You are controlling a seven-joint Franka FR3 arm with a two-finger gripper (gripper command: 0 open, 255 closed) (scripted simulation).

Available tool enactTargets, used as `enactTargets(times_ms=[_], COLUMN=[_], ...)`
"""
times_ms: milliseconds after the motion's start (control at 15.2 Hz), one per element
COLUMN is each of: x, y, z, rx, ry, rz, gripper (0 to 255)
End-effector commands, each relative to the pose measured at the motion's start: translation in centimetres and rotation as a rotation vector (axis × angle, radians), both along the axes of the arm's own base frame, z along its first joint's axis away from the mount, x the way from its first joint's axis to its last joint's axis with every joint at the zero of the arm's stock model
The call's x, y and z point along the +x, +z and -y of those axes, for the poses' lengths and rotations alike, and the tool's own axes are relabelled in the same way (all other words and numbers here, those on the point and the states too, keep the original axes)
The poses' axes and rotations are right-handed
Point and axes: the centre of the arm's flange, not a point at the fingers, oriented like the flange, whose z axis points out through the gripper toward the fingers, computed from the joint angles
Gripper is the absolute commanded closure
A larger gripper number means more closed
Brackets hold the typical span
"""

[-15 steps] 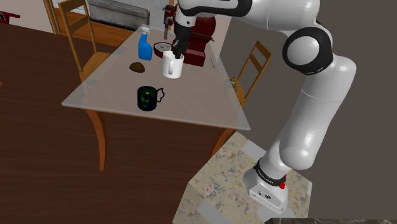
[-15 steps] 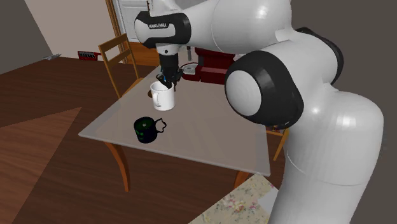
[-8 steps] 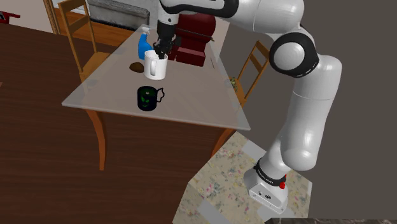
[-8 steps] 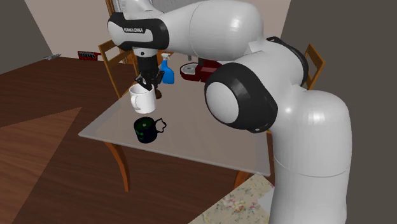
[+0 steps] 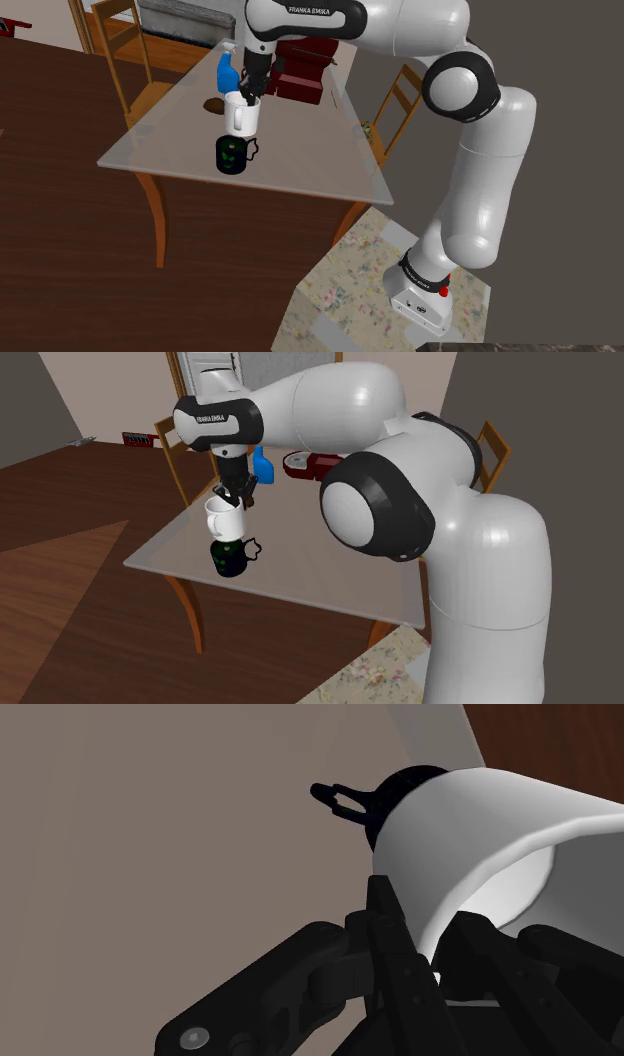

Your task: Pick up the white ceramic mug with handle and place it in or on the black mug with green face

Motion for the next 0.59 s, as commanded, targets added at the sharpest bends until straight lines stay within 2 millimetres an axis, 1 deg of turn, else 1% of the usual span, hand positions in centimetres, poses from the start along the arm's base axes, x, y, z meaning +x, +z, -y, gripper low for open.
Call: enactTargets(times_ms=[0, 396, 462, 528], x=[0.0, 0.0, 0.0, 0.0], y=[-1.0, -4.2, -5.0, -5.0], z=[-0.1, -0.1, -0.1, -0.1], rx=[0.000, 0.000, 0.000, 0.000], ry=[0.000, 0.000, 0.000, 0.000], rz=[0.001, 0.001, 0.001, 0.001], gripper=[255, 255, 255, 255])
